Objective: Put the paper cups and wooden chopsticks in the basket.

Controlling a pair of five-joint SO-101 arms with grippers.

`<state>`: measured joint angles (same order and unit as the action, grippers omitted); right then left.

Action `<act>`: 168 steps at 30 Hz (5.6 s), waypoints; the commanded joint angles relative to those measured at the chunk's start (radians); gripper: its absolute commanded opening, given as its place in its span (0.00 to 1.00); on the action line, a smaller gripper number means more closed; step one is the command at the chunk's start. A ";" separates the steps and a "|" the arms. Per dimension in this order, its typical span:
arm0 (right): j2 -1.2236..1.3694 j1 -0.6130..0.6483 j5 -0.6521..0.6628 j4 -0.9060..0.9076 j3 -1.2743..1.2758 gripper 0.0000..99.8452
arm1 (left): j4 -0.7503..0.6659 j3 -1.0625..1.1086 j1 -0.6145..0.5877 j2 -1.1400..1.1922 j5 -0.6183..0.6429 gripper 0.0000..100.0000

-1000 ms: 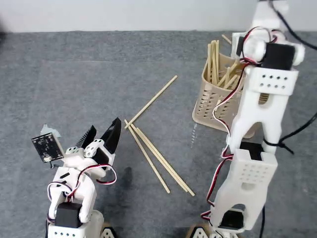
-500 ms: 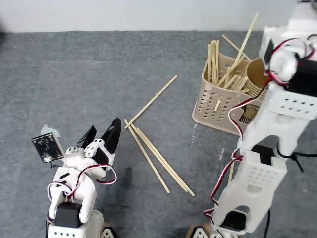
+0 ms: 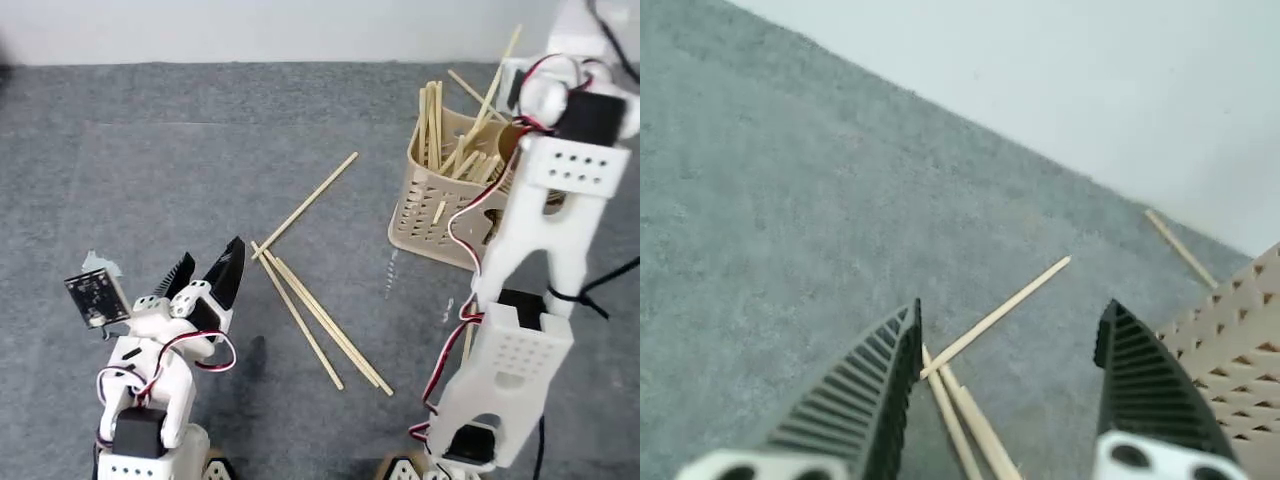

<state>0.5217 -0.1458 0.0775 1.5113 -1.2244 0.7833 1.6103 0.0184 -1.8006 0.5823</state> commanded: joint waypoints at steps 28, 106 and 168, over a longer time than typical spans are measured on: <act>0.028 0.064 -0.006 -0.240 0.100 0.11 | -0.066 0.010 0.000 -0.015 -0.015 0.27; 0.128 0.056 0.032 -0.157 -0.044 0.09 | -0.133 0.068 0.044 -0.015 -0.064 0.27; 0.176 0.059 0.043 -0.466 -0.051 0.01 | -0.135 0.071 0.046 -0.015 -0.064 0.27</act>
<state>0.7119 -0.0936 0.1204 1.0894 -1.2167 0.6743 1.6870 0.0568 -1.8006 0.5286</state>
